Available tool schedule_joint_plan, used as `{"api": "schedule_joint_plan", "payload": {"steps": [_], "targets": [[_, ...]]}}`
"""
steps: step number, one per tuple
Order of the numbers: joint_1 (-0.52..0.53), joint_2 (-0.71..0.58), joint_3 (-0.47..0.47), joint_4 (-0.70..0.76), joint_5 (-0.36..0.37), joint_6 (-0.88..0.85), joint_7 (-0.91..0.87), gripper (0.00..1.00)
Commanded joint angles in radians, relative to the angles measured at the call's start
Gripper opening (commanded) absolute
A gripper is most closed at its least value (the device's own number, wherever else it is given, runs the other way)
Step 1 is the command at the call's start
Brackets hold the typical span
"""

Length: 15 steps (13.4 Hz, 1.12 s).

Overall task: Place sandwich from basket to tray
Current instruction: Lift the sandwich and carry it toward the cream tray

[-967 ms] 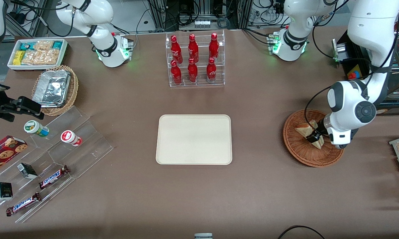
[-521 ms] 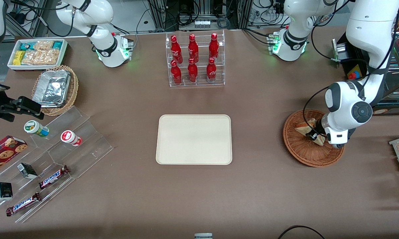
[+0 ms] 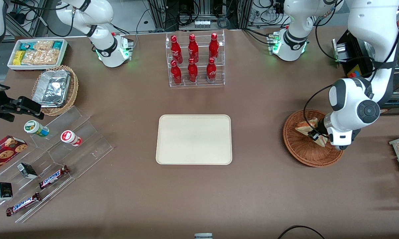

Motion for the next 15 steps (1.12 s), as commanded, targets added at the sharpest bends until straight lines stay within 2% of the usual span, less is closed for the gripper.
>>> {"api": "schedule_joint_plan", "payload": {"steps": [1,3,8,10,12,13,15], "targets": [[-0.074,0.019,0.003,0.144,-0.013,-0.089,-0.012,0.38],[-0.149,0.044,0.002,0.194,-0.044,-0.086,0.000,0.38],[-0.368,0.152,0.002,0.325,-0.035,-0.068,-0.002,0.38],[-0.404,0.217,0.000,0.377,-0.033,-0.079,0.055,0.27],[-0.470,0.275,-0.003,0.394,-0.030,-0.072,0.190,0.29],[-0.474,0.297,-0.003,0.403,-0.034,-0.069,0.202,0.32],[-0.505,0.339,-0.004,0.469,-0.036,-0.066,0.210,0.32]]}}
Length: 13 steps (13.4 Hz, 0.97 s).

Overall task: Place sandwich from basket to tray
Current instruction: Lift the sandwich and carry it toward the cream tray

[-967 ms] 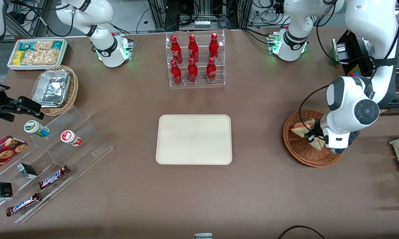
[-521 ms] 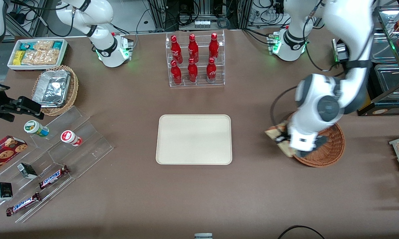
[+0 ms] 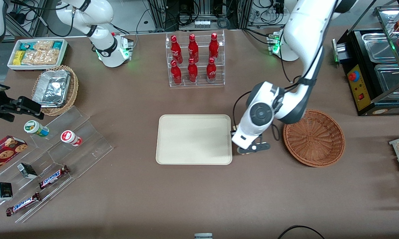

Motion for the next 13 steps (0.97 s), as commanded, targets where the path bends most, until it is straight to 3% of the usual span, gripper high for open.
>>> {"api": "schedule_joint_plan", "payload": {"steps": [1,7,13], "targets": [[-0.053,0.084,0.011,0.133,-0.009,-0.016,0.034,0.32],[-0.135,0.247,-0.007,0.300,-0.016,-0.007,0.079,0.35],[-0.160,0.295,-0.010,0.336,-0.018,0.032,0.068,0.36]]}}
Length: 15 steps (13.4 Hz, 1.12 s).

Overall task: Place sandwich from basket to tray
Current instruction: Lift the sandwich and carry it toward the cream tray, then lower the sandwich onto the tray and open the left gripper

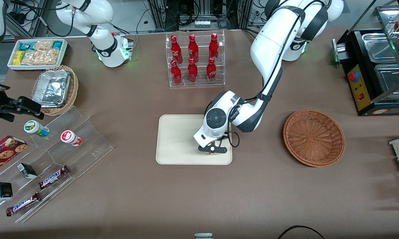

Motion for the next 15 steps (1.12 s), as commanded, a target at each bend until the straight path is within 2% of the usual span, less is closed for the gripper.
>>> {"api": "schedule_joint_plan", "payload": {"steps": [1,3,4,6,10,14,15], "targets": [[-0.009,0.025,0.007,0.041,-0.015,0.002,0.011,0.36],[-0.009,0.030,0.007,0.040,-0.012,0.002,0.014,0.39],[-0.009,0.030,0.007,0.040,-0.012,0.003,0.012,0.46],[-0.006,0.023,0.007,0.040,-0.013,-0.006,0.017,0.70],[0.011,-0.051,0.015,0.035,-0.010,-0.061,0.006,1.00],[0.112,-0.249,0.024,0.018,0.005,-0.387,0.012,1.00],[0.122,-0.294,0.061,0.014,0.005,-0.427,0.012,1.00]]}}
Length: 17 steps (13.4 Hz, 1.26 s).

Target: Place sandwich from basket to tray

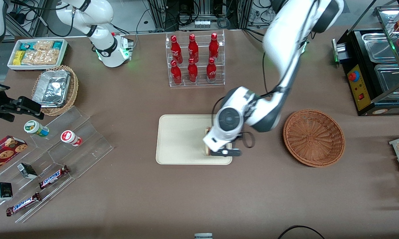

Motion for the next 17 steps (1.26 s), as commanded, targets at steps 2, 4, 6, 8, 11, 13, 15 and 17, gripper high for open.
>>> {"api": "schedule_joint_plan", "payload": {"steps": [2,4,6,8,11,13,15,17], "targets": [[0.034,-0.196,0.104,-0.089,0.001,-0.093,0.012,1.00],[0.102,-0.272,0.122,-0.141,0.000,-0.096,0.016,1.00],[0.187,-0.367,0.122,-0.212,0.003,-0.094,0.039,1.00],[0.276,-0.446,0.122,-0.276,0.000,-0.096,0.173,1.00],[0.387,-0.544,0.111,-0.345,-0.015,-0.097,0.308,1.00],[0.418,-0.631,0.112,-0.420,0.001,-0.088,0.309,1.00],[0.433,-0.687,0.112,-0.445,0.003,-0.099,0.309,1.00],[0.433,-0.718,0.111,-0.442,0.003,-0.113,0.315,1.00]]}}
